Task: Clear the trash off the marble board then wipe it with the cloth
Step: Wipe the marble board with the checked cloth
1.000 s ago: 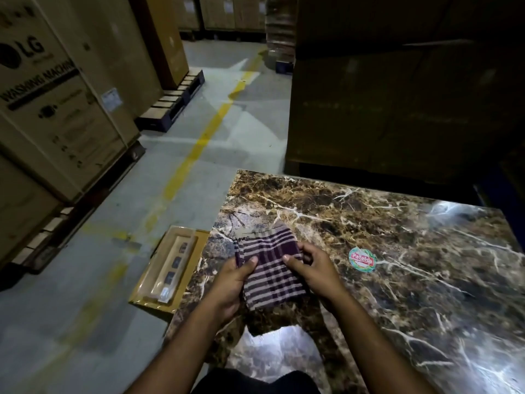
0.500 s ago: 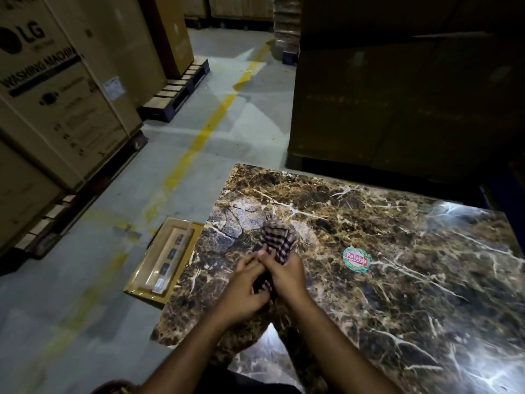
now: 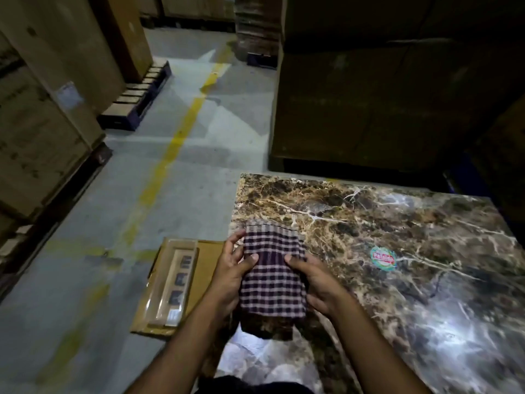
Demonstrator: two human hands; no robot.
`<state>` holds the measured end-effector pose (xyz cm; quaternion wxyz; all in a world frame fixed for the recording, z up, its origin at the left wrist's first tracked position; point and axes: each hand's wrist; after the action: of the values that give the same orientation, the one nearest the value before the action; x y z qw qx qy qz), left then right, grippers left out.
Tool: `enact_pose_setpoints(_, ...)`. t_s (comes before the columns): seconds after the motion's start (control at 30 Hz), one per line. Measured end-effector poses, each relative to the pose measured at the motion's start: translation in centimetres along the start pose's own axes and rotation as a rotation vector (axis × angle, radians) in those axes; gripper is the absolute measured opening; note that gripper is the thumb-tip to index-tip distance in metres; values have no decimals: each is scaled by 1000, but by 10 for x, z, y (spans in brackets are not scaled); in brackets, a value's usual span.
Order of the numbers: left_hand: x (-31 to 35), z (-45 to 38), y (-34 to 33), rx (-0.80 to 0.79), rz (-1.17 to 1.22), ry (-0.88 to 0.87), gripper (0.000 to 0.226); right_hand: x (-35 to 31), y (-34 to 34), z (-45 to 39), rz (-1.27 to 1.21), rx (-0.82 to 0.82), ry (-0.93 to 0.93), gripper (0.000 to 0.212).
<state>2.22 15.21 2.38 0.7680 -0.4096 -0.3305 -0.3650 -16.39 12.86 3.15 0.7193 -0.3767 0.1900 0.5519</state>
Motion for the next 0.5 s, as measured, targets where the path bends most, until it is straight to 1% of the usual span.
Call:
enact_pose_setpoints(0.07,11,-10,12,-7,-106,-94,45,12,-10,0,1,7,41,47)
enact_pose_setpoints(0.13,16,-18,21,-15,-276,-204,35,23,-18,0,32,79,88,46)
enact_pose_setpoints(0.2,19,-24,27,-61,-362,-210,34,30,-22,-2,52,157,147,41)
enact_pose_setpoints(0.3,18,-35,33,-160,-381,-169,44,27,-26,-2,107,217,238,36)
enact_pose_setpoints(0.37,16,-46,34,-201,-457,-242,50,21,-26,-7,153,254,281,38)
enact_pose_setpoints(0.43,14,-60,31,-219,-545,-300,59,14,-24,-13,230,280,338,44)
enact_pose_setpoints(0.5,14,-72,29,-199,-600,-311,63,7,-19,-23,309,267,399,56)
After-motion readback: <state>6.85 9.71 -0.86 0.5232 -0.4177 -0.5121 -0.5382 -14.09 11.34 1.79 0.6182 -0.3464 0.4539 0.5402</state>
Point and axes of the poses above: each hand's wrist, its own z-axis away from the middle knuckle, its own y-axis out of the back of the hand, x = y × z, and after that the axes turned 12 degrees about x, right-handed
